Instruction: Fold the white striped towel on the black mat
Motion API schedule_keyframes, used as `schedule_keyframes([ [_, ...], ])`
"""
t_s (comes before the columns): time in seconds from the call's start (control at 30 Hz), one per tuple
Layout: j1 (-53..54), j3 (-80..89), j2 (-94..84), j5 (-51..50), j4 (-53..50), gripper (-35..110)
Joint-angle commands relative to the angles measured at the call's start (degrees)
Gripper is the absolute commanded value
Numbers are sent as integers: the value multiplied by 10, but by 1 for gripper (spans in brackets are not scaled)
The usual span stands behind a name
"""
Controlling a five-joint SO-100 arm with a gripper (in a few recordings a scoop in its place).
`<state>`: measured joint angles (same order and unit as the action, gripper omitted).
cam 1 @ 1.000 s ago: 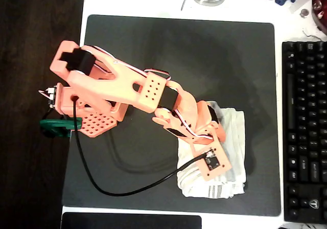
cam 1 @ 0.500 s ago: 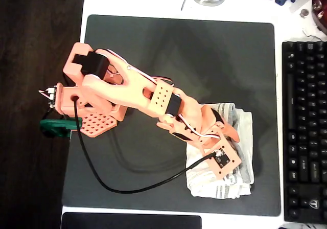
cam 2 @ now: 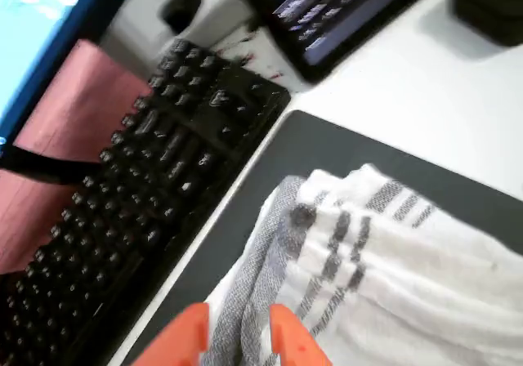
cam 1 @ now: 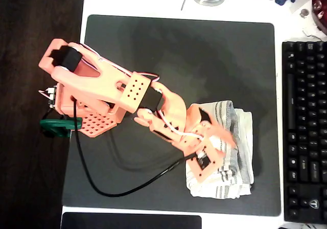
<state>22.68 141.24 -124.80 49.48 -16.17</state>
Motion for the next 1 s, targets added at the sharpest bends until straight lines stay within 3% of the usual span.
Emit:
schedule_keyframes([
  [0.0, 5, -26, 40, 9, 17, 5],
  [0.17, 18, -71, 180, -13, 85, 1],
  [0.53, 54, -254, 435, 0, 73, 1],
  [0.67, 51, -230, 394, -5, 63, 2],
  [0.97, -1, -116, 126, -33, -26, 2],
])
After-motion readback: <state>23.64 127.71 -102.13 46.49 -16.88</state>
